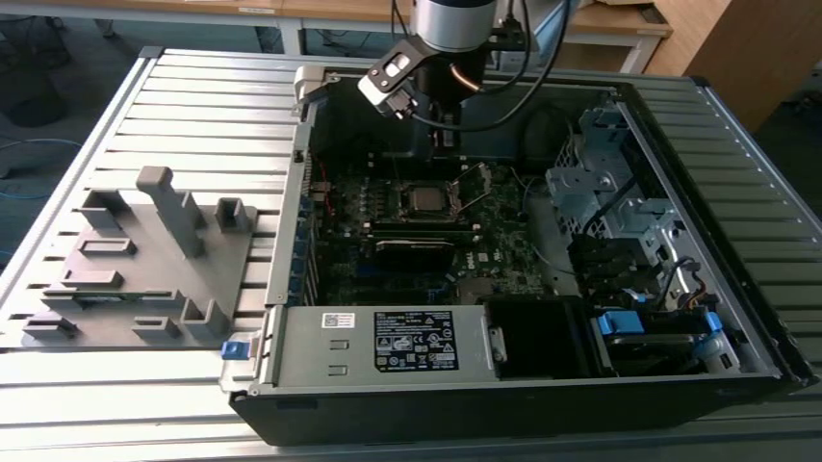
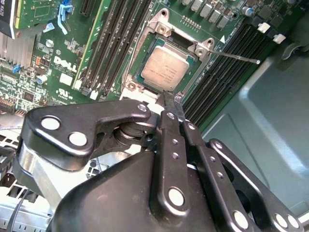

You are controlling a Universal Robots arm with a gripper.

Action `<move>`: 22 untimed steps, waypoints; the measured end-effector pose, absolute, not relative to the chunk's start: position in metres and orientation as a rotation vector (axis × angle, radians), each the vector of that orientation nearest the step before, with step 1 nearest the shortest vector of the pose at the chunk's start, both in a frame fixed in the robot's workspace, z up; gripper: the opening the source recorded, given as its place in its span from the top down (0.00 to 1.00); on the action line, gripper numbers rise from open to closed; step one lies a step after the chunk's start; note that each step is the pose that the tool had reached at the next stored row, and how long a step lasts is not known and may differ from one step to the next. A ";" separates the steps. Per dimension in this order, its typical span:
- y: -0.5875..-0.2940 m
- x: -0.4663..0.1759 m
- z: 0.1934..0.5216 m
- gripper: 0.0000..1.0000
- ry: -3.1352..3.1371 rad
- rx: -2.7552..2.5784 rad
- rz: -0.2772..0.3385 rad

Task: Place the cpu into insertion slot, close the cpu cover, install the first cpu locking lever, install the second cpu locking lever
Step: 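Place the cpu into insertion slot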

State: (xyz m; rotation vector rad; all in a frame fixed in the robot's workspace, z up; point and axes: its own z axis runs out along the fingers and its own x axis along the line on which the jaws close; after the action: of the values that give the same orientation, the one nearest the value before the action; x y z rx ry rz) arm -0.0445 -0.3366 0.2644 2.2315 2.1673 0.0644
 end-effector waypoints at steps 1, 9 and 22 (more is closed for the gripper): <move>-0.337 -0.044 0.264 0.90 2.167 2.231 0.064; -0.336 -0.036 0.264 0.90 2.167 2.231 0.064; -0.335 -0.017 0.264 0.90 2.167 2.232 0.064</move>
State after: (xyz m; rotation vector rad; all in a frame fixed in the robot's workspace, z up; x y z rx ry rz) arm -0.0174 -0.3353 0.2644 2.2315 2.1672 0.0644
